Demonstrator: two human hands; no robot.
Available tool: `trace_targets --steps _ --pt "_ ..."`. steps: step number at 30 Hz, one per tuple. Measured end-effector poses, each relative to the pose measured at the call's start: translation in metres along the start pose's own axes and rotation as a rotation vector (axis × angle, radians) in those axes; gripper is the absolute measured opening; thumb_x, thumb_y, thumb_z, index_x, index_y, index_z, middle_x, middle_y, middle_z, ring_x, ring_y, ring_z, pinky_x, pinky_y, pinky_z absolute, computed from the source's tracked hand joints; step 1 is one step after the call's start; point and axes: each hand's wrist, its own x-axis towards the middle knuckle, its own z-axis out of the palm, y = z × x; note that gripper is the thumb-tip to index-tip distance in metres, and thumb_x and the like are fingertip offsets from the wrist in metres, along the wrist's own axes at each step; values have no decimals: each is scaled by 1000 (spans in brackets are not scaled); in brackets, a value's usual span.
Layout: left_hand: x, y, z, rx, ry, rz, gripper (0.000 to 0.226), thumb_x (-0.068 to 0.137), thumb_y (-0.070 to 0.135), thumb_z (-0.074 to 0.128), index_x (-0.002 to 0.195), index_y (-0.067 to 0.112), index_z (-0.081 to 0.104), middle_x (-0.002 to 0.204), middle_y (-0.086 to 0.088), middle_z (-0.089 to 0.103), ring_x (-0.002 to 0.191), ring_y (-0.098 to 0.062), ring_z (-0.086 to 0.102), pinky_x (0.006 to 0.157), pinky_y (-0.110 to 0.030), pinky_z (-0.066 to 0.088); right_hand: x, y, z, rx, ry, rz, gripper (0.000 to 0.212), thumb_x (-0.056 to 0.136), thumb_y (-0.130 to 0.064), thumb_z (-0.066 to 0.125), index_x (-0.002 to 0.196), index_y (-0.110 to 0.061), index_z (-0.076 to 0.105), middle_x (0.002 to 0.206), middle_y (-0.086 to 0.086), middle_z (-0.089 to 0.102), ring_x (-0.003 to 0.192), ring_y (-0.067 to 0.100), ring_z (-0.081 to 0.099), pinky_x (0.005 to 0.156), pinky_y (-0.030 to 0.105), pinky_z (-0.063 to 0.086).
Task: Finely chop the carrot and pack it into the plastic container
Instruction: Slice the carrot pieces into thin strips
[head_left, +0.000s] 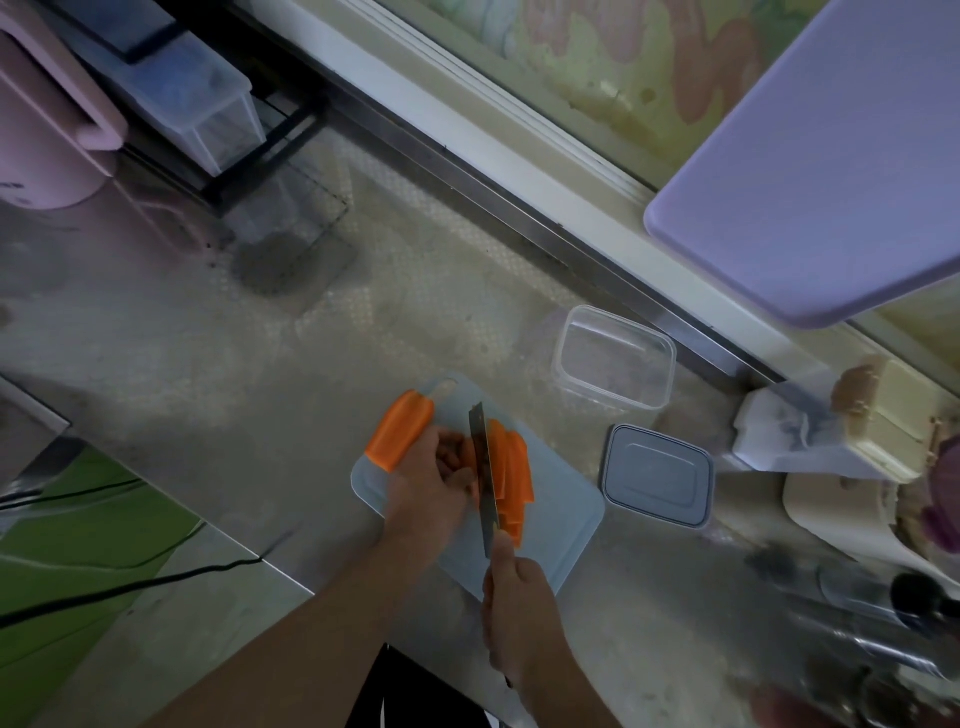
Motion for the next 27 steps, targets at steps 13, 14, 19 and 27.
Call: trace_targets --steps 13,14,19,27 --pt "-2 6 -1 50 -28 -38 38 87 -1 75 98 33 62 87 6 66 80 -8 62 78 -23 50 -8 1 1 15 2 73 57 96 -74 31 75 -25 52 64 -3 50 58 14 47 57 27 35" --pt "-2 7 -1 51 -33 -37 38 87 -2 74 98 32 62 87 6 66 80 -8 62 78 -23 50 -8 1 2 11 9 75 57 96 -74 30 75 -26 52 65 -3 51 59 14 47 58 27 35" --pt "-2 9 -4 83 -59 -39 34 89 0 73 99 30 62 88 9 66 81 -4 61 73 -15 43 -7 -5 1 -4 15 69 54 96 -73 30 82 -26 53 70 -3 51 62 13 47 67 32 39" --pt "-6 14 -8 150 -69 6 29 89 -2 70 94 25 58 89 7 63 81 -4 58 67 -6 41 -6 -23 -5 68 -43 78 52 103 -60 34 78 -18 49 58 -3 39 48 12 35 52 28 32"
